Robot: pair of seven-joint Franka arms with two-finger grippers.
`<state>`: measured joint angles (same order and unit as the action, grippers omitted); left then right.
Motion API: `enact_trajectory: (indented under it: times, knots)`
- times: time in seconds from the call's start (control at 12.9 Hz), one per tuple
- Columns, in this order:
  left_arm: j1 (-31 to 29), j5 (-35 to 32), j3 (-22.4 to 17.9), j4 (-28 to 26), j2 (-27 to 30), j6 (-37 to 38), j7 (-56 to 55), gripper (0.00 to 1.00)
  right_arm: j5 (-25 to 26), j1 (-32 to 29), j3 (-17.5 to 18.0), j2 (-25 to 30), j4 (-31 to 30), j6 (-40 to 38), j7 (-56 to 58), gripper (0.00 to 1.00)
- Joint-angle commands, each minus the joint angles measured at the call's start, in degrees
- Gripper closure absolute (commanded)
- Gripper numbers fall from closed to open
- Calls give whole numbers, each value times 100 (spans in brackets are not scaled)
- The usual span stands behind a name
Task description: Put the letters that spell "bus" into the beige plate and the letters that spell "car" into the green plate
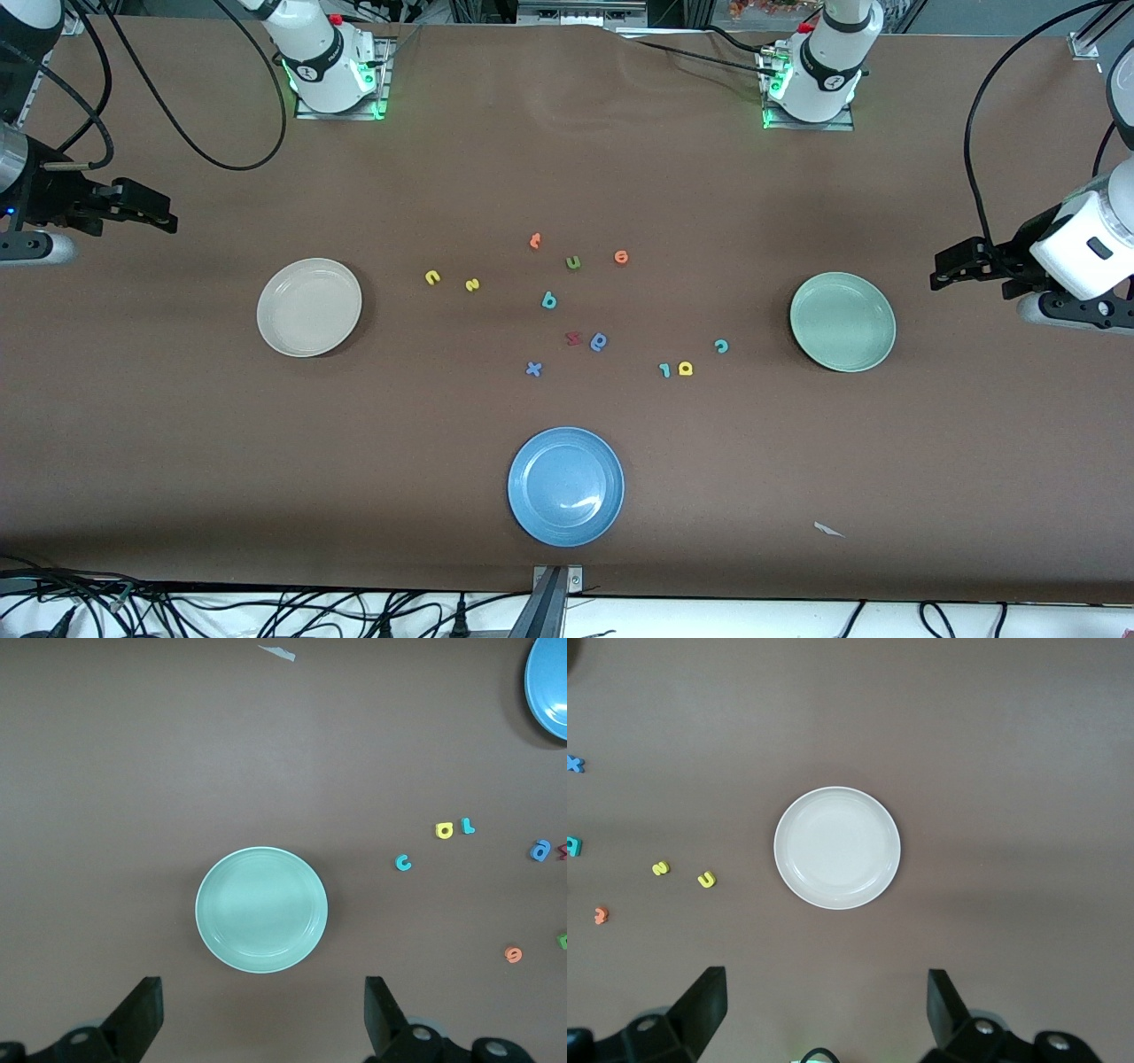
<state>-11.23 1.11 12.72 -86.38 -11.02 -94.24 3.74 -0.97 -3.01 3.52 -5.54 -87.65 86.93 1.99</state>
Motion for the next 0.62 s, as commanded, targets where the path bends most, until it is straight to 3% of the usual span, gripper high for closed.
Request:
enact_trajectory:
  times: [0.0, 0.54]
  knots:
    - [33, -58, 3, 130, -32, 107, 39, 0, -78, -33, 9, -44, 116, -98, 12, 0]
    - [33, -58, 20, 130, -23, 107, -13, 0, -70, -33, 9, -35, 116, -80, 12, 0]
